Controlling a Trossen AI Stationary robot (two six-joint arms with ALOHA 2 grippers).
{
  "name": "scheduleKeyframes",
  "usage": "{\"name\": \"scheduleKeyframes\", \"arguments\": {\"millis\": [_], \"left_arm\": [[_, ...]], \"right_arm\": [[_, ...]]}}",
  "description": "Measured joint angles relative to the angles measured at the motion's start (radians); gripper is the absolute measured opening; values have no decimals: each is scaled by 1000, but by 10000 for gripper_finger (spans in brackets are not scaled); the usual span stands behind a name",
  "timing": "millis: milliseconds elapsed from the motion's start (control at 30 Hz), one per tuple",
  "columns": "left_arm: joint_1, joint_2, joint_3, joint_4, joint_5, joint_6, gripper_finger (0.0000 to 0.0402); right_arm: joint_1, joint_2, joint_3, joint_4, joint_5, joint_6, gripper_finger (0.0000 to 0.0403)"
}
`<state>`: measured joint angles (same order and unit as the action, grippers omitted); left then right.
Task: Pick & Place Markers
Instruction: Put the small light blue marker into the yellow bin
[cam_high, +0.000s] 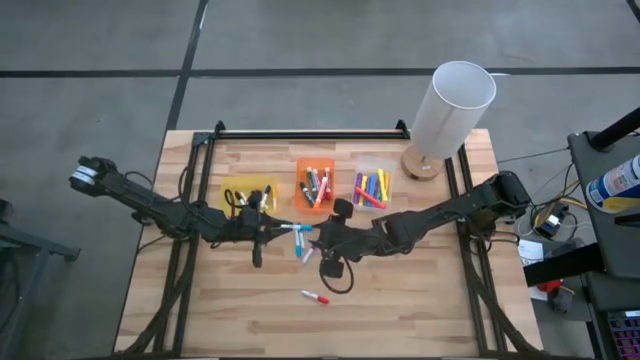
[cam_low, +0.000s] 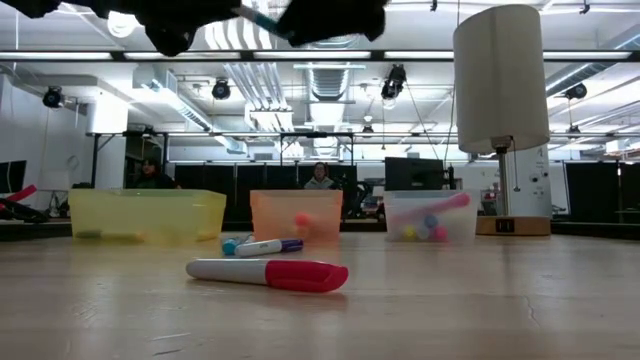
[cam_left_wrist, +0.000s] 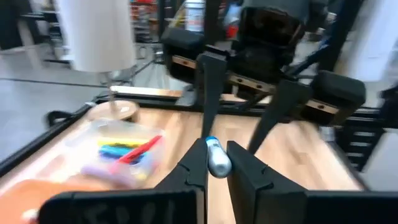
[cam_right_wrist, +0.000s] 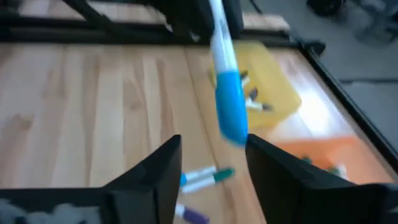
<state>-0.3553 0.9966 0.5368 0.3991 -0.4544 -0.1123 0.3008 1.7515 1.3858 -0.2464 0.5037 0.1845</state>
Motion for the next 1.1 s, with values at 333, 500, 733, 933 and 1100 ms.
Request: {"name": "scheduleKeyframes", "arguments": {"millis": [333,500,733,933,1100], "left_arm": [[3,0,-18,-125,-632,-24,33],[43,-3,-45,-194,-767,-123,33],[185,-10,-17,-476,-505,-469,34],[294,-11,41,-916,-437,-798,34],[329,-10,33,-973,-301,-862,34]], "right_arm": [[0,0,-30,-88,-2,52,200],[0,0,-46,-86,-3,52,200],[-1,0,-59,-86,-3,88,201],[0,0,-59,-84,-3,89,201],[0,0,-59,-74,-3,85,201]]}}
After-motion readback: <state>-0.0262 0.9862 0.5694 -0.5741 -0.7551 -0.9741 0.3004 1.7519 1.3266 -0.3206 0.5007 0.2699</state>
